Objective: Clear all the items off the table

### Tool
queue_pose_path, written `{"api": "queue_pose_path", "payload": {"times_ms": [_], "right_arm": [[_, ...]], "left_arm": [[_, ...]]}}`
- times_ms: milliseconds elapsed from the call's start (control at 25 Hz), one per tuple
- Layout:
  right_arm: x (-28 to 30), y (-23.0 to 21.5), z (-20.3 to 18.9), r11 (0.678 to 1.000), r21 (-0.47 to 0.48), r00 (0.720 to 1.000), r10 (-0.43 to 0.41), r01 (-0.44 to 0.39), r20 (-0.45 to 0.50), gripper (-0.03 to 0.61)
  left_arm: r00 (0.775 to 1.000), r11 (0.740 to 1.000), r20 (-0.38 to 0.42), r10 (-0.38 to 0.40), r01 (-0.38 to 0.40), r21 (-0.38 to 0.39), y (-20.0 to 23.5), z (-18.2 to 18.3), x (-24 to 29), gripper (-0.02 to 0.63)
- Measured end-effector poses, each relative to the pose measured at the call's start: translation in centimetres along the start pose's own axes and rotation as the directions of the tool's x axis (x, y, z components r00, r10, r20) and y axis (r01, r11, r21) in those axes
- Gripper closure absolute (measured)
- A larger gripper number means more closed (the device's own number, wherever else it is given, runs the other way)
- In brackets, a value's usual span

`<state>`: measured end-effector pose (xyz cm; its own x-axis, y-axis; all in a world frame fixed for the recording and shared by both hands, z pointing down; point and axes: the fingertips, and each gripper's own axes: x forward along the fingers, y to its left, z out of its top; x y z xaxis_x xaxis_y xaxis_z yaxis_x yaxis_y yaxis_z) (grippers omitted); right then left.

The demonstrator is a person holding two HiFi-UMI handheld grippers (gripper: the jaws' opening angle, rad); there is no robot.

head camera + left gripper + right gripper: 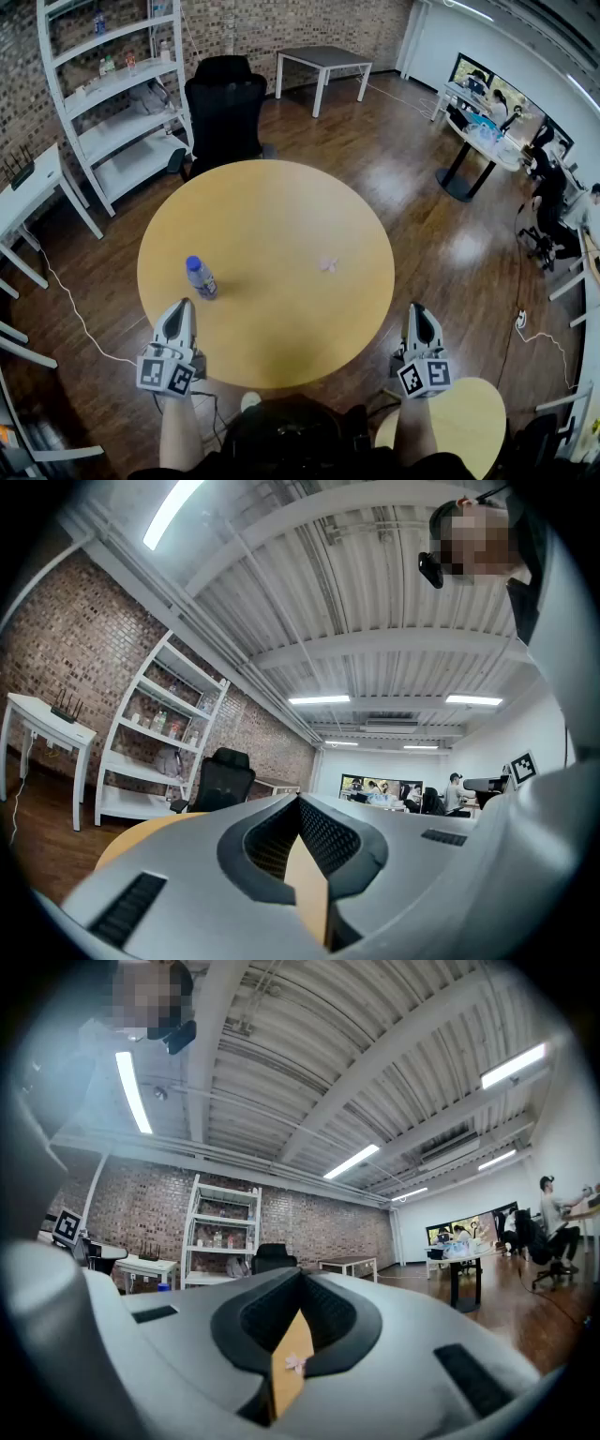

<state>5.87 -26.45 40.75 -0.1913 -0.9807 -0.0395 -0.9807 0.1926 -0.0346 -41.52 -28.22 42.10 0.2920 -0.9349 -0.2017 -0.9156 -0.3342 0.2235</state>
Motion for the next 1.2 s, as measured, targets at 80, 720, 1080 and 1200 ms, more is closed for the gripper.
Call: {"api": "queue_pose_path", "payload": {"times_ms": [80, 720, 1080, 1200], "right_arm": [[1.8, 1.5, -0.2, 0.999, -0.003, 0.999, 0.036, -0.036, -0.001, 0.575], [11.2, 23.6, -3.0, 0.935, 0.052, 0.935, 0.353, -0.351, -0.038, 0.575], [10.3, 21.1, -4.9, 0.939, 0.068, 0.929, 0.344, -0.337, -0.134, 0.575], [9.9, 19.7, -6.4, 0.945, 0.091, 0.926, 0.327, -0.315, -0.187, 0.575]], "left_arm": [[1.0, 1.0, -0.001, 0.015, -0.015, 0.016, 0.9, 0.0, -0.2, 0.614], [0.984, 0.981, -0.001, 0.177, -0.176, 0.079, 13.2, 5.5, -10.1, 0.614], [0.997, 0.998, -0.049, 0.058, -0.058, 0.017, 9.9, 1.9, -4.4, 0.541], [0.99, 0.999, -0.138, 0.034, -0.034, 0.0, 8.5, -1.1, -1.8, 0.382]]}}
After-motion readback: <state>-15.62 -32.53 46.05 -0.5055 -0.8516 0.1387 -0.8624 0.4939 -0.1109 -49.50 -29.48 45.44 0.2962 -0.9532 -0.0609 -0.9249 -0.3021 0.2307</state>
